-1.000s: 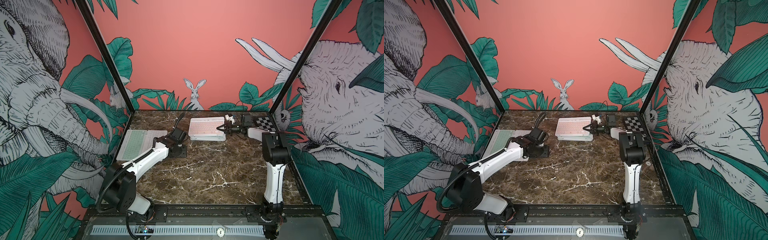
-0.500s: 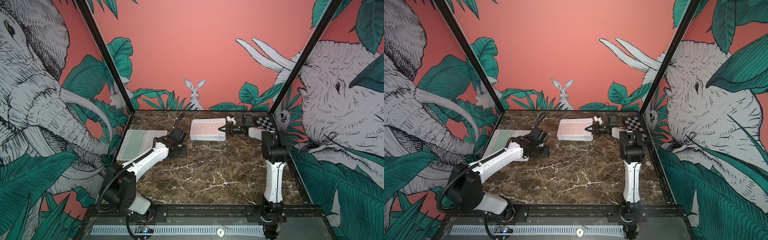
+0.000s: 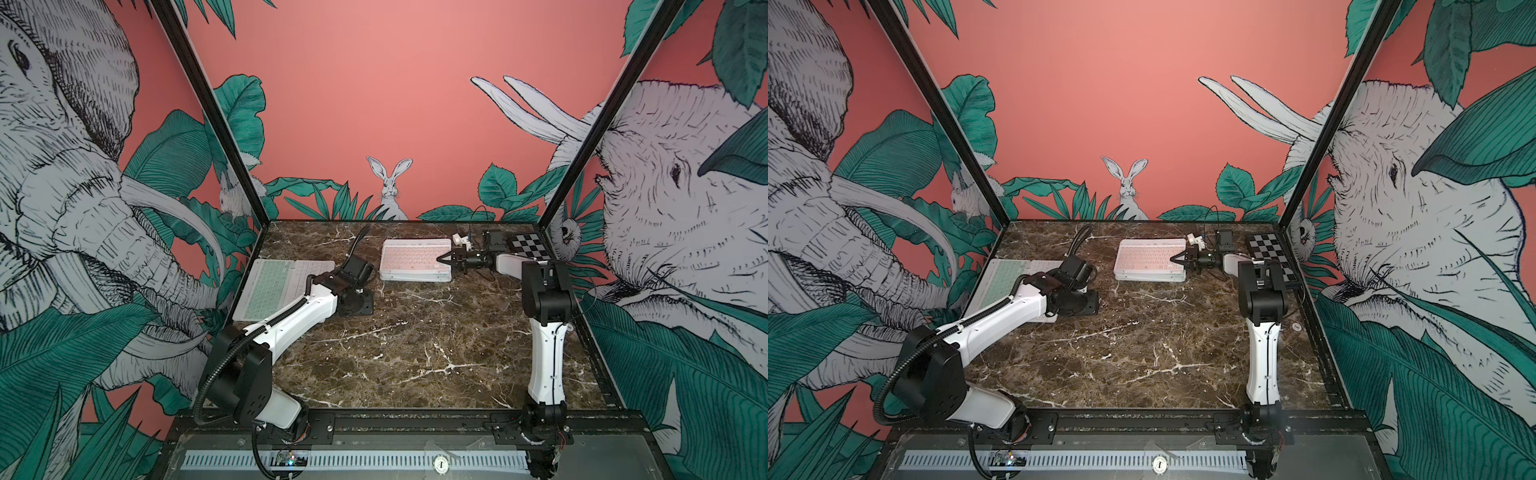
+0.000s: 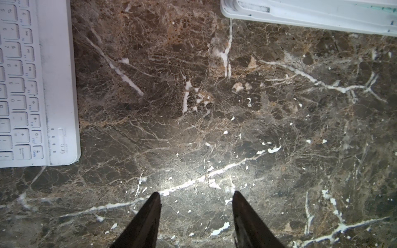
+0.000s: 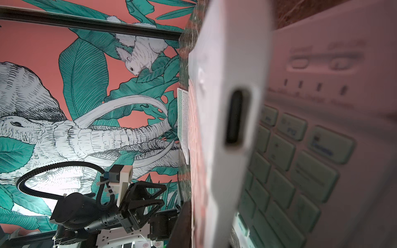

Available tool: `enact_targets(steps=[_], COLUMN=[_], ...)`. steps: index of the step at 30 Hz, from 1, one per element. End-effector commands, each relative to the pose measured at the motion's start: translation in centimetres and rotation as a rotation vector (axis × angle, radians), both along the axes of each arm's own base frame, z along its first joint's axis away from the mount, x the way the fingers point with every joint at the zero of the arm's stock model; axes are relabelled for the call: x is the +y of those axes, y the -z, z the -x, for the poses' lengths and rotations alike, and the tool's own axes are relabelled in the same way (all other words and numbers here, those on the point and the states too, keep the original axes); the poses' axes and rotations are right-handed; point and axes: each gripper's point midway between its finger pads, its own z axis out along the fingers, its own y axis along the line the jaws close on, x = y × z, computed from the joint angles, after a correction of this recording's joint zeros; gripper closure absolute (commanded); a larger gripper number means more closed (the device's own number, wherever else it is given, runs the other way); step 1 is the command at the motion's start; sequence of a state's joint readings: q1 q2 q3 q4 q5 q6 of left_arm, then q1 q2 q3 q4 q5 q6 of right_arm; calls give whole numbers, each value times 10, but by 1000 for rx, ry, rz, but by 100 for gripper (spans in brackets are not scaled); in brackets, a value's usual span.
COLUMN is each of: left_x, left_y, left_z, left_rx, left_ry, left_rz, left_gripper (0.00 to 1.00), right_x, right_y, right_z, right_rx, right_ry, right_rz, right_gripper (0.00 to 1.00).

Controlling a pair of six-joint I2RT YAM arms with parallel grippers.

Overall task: Stack the numeric keypads
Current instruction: Place the numeric keypad at the numeric keypad.

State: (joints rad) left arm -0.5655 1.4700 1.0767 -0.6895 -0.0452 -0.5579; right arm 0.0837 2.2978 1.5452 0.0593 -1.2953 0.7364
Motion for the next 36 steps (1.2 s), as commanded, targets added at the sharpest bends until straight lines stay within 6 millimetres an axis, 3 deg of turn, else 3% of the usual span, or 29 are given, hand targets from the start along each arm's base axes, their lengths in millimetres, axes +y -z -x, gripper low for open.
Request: enact_targets(steps=[1,15,36], left_x=[4,2,2], left_y=[2,3,8], left_z=[4,3,6], left_rx=[14,10,0], left_ry=[-19,-24,-17], left_rz=[-2,13,31], left_gripper=[44,44,44], right_x=[-3,-18,-41], right_y=[1,10,13], right_z=[-3,-4,-1], right_rx=[-22,-11,-9], right_ry=[-8,29,84], right_rz=[-8,45,331], right_gripper=[84,67,60])
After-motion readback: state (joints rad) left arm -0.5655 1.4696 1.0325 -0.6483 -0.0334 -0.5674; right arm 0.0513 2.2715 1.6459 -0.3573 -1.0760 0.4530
